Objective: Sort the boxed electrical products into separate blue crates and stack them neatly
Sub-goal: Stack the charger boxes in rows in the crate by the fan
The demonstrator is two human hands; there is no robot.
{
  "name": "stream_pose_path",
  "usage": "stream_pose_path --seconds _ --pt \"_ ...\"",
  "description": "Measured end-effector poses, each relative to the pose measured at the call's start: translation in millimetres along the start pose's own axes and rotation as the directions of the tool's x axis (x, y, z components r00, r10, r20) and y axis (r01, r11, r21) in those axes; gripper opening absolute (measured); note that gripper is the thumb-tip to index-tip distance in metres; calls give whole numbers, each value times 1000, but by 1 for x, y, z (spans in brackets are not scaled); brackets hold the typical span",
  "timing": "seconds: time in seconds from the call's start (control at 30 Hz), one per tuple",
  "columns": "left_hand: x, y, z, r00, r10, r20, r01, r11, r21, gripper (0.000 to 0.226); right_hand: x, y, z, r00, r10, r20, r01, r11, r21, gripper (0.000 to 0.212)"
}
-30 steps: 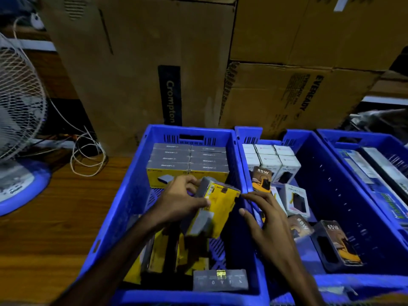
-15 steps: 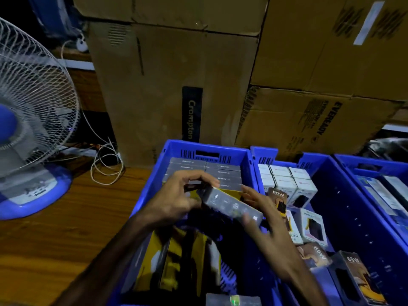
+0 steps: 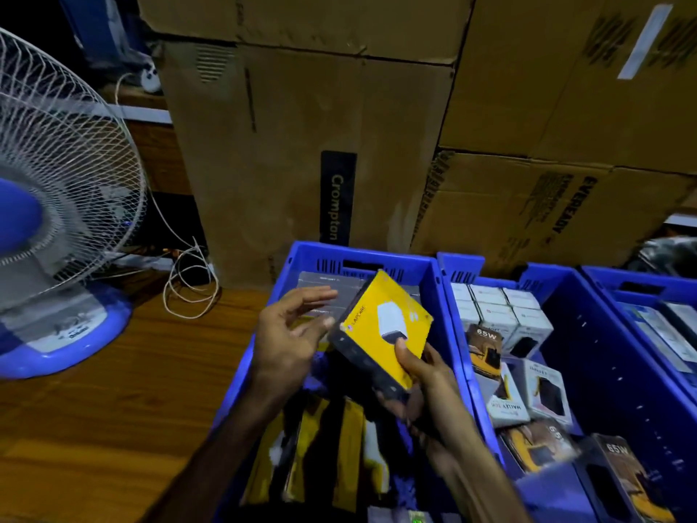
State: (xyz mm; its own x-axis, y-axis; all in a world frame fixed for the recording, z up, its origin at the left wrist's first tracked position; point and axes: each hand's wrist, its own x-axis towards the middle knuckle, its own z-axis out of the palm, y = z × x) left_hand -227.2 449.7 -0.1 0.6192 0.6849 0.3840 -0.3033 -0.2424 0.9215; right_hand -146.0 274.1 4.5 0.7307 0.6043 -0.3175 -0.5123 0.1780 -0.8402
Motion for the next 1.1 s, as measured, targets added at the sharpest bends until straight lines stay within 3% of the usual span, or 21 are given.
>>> stream_pose_path --seconds 0.1,0.2,0.33,0.43,0.57,0.63,0.73,0.83,0.9,1.0,1.1 --pt "-6 1 4 990 -121 -72 119 993 -23 24 1 15 6 996 -90 8 89 994 63 45" --pt "1 5 7 955 -287 78 292 954 -63 45 4 25 6 988 -154 0 154 988 21 58" --pt "16 7 7 960 -171 222 157 984 80 48 10 29 1 975 -221 -26 215 966 -140 77" --pt "23 8 5 943 -136 303 97 985 143 45 8 26 -10 932 -357 -57 291 835 -467 73" --pt "32 3 5 928 -137 345 48 966 255 46 -1 4 -30 919 -382 -94 240 733 -636 82" --pt "38 -1 6 921 -142 361 24 950 312 46 -7 -8 -47 903 -427 -55 240 606 -758 69" --pt "44 -6 9 909 -153 388 -8 924 383 48 -15 -17 -66 822 -568 44 280 335 -899 45" --pt "48 -16 16 885 -123 448 -107 885 453 49 -21 -23 -82 740 -654 154 282 95 -955 37" --pt "51 -25 22 844 -70 531 -250 825 506 49 -26 -21 -91 762 -631 145 234 59 -970 41" --pt "55 -42 34 767 -50 640 -409 730 547 48 -29 -11 -99 854 -517 55 88 40 -995 54" --pt "55 -65 51 702 -73 709 -482 684 547 46 -32 -8 -95 913 -405 -34 12 112 -994 59"
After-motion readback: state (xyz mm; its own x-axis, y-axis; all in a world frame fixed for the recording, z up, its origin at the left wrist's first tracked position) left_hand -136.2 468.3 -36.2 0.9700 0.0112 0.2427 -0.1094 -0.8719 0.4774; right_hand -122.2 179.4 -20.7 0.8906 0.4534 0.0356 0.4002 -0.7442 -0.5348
